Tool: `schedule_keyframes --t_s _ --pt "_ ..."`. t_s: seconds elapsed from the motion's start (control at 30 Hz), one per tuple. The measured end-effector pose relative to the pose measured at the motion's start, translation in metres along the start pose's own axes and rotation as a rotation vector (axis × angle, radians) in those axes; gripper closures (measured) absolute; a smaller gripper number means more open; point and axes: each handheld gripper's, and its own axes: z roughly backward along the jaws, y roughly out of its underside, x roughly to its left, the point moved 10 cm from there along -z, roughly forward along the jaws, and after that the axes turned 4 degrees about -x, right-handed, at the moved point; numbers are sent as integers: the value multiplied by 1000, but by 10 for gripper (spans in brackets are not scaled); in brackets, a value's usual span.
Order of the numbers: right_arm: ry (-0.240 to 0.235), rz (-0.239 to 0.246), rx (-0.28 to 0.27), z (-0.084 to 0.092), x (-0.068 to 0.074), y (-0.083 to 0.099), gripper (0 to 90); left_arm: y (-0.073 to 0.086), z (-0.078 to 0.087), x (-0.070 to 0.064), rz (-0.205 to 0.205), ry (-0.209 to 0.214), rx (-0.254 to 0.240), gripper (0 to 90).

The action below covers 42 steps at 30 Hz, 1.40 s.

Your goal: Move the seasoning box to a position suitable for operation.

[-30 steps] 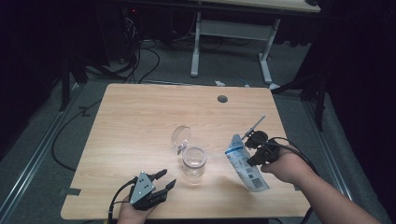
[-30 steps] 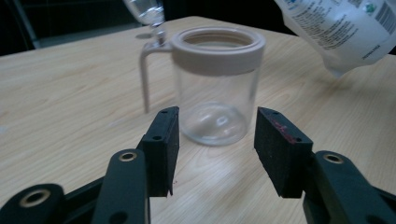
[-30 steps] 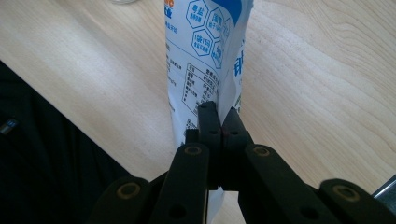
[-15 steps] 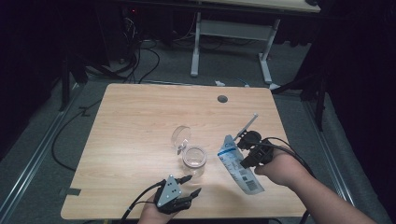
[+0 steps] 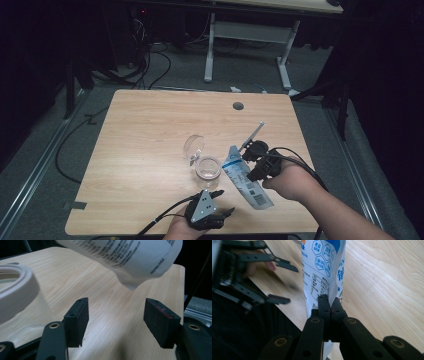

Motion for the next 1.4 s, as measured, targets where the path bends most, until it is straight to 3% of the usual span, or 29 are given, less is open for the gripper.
schedule_keyframes --t_s 0.2,0.27,0.43,0.7,0.9,1.17,1.4 --pt "-8 4 -2 2 8 -5 900 -3 -14 -8 2 24 -4 323" --pt "-6 26 -9 2 9 -8 900 -4 -18 -11 7 32 -5 316" --pt "-12 30 -11 3 15 -13 900 -2 -27 -11 5 23 12 295" --pt "-23 38 -25 3 21 -19 900 -7 -34 -10 17 12 0 276" --pt "-22 38 -29 2 21 -21 900 -9 -34 -12 6 0 3 372" --pt "-13 41 -34 4 20 -25 900 -14 -32 -11 0 -26 4 437" --pt "-11 40 -36 1 20 -27 900 -16 -31 -16 17 -16 20 514"
